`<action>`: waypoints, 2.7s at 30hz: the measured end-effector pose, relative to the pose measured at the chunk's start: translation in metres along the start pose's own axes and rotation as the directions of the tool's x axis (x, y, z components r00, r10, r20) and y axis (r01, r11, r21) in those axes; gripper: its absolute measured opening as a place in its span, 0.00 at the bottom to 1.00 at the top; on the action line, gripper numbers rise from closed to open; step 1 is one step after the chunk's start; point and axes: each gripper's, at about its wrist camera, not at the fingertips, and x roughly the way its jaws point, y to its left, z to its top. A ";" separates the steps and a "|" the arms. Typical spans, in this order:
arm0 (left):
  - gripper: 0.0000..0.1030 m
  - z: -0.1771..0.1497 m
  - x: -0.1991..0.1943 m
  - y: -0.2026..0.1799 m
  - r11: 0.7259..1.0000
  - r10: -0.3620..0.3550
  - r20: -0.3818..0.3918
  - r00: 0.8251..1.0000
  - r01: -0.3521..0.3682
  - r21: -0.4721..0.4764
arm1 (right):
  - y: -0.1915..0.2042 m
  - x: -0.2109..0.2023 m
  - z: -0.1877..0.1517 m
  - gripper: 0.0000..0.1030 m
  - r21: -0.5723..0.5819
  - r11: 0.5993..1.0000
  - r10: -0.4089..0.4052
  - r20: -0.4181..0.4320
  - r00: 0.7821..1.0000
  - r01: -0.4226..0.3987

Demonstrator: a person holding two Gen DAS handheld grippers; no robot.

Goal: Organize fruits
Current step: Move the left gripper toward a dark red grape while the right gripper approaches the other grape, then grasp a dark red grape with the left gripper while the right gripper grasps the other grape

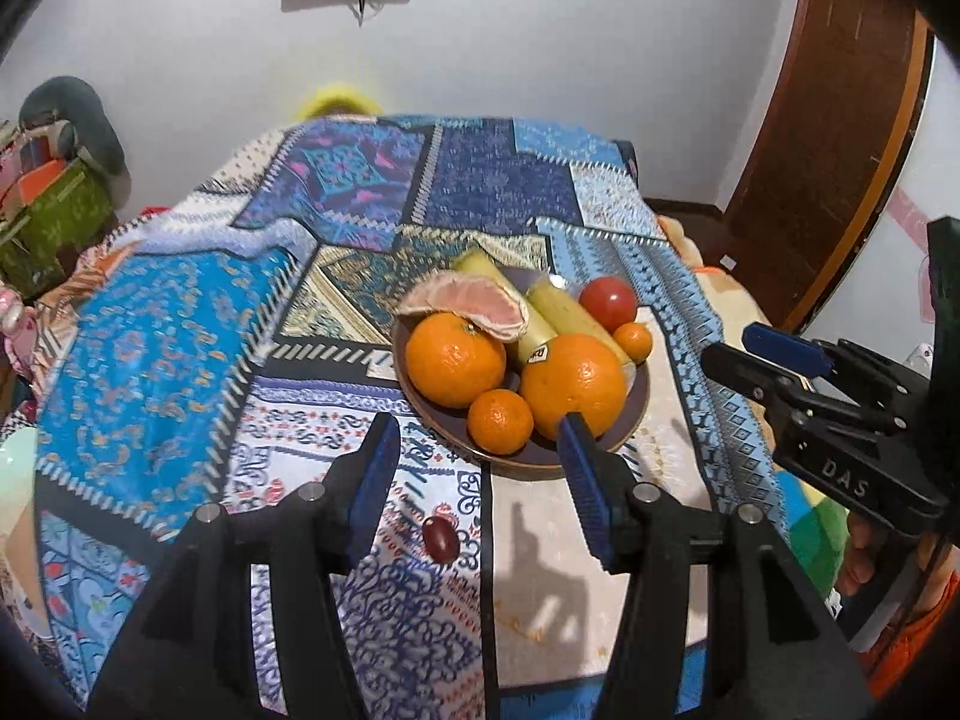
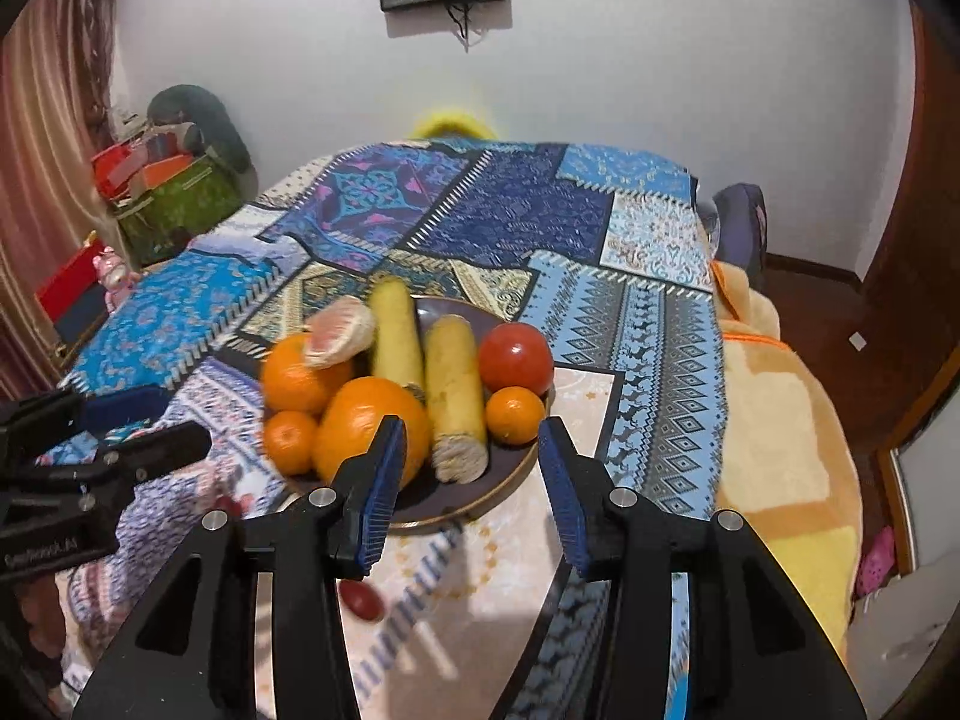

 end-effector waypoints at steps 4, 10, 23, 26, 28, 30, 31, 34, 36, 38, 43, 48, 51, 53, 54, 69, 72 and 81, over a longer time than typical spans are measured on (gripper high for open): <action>0.54 -0.004 -0.028 0.000 1.000 0.007 0.033 0.999 -0.008 0.014 | 0.008 -0.023 -0.003 0.41 -0.009 1.000 0.004 0.026 1.000 -0.004; 0.60 -0.016 -0.061 0.006 0.999 0.034 0.074 0.997 -0.036 0.034 | 0.021 -0.046 -0.015 0.42 -0.032 0.999 0.022 0.045 0.999 -0.021; 0.60 -0.038 -0.055 0.026 0.999 0.048 0.022 0.999 -0.048 0.006 | 0.040 -0.024 -0.039 0.42 -0.049 0.998 0.036 -0.046 0.998 -0.038; 0.60 -0.041 -0.045 0.028 0.999 0.048 0.001 0.999 -0.048 0.008 | 0.042 -0.009 -0.046 0.42 -0.047 0.998 0.048 -0.087 0.995 -0.052; 0.60 -0.043 -0.037 0.029 0.999 0.046 -0.017 0.999 -0.046 0.007 | 0.043 -0.001 -0.051 0.42 -0.049 0.997 0.051 -0.111 0.993 -0.057; 0.60 -0.046 -0.028 0.030 0.999 0.042 -0.033 0.999 -0.042 -0.001 | 0.043 0.008 -0.055 0.42 -0.049 0.997 0.055 -0.134 0.989 -0.062; 0.60 -0.047 -0.024 0.031 0.999 0.039 -0.040 0.998 -0.039 -0.004 | 0.042 0.012 -0.056 0.42 -0.047 0.997 0.058 -0.143 0.988 -0.066; 0.60 -0.050 -0.012 0.033 0.999 0.038 -0.064 0.997 -0.038 -0.006 | 0.041 0.026 -0.060 0.42 -0.041 0.996 0.065 -0.171 0.983 -0.073; 0.60 -0.052 -0.005 0.034 0.999 0.038 -0.079 0.996 -0.038 -0.007 | 0.041 0.034 -0.063 0.42 -0.038 0.996 0.070 -0.191 0.979 -0.078; 0.60 -0.054 0.002 0.036 0.999 0.036 -0.096 0.995 -0.037 -0.009 | 0.040 0.041 -0.065 0.42 -0.035 0.996 0.074 -0.206 0.976 -0.083; 0.60 -0.059 0.017 0.040 0.999 0.031 -0.127 0.991 -0.034 -0.021 | 0.039 0.056 -0.070 0.42 -0.018 0.993 0.106 -0.246 0.964 -0.113; 0.60 -0.063 0.030 0.043 0.999 0.027 -0.158 0.987 -0.032 -0.032 | 0.039 0.057 -0.070 0.35 -0.032 0.993 0.103 -0.245 0.964 -0.114; 0.60 -0.065 0.035 0.041 0.999 0.022 -0.169 0.985 -0.028 -0.033 | 0.037 0.056 -0.071 0.27 -0.024 0.993 0.110 -0.243 0.964 -0.119; 0.60 -0.066 0.038 0.039 0.999 0.020 -0.175 0.984 -0.025 -0.029 | 0.037 0.055 -0.071 0.21 -0.020 0.992 0.116 -0.243 0.963 -0.124; 0.60 -0.066 0.039 0.038 0.999 0.019 -0.179 0.984 -0.024 -0.027 | 0.037 0.055 -0.071 0.21 -0.018 0.992 0.119 -0.243 0.963 -0.127; 0.41 -0.060 0.070 0.032 0.999 -0.017 -0.215 0.976 0.009 -0.038 | 0.026 0.043 -0.063 0.20 0.014 0.991 0.137 -0.186 0.973 -0.136; 0.34 -0.058 0.074 0.028 1.000 -0.014 -0.211 0.977 0.009 -0.028 | 0.024 0.042 -0.062 0.20 0.020 0.990 0.138 -0.178 0.974 -0.137; 0.18 -0.057 0.074 0.027 1.000 -0.019 -0.204 0.979 0.016 -0.020 | 0.017 0.036 -0.058 0.20 0.033 0.991 0.133 -0.153 0.979 -0.130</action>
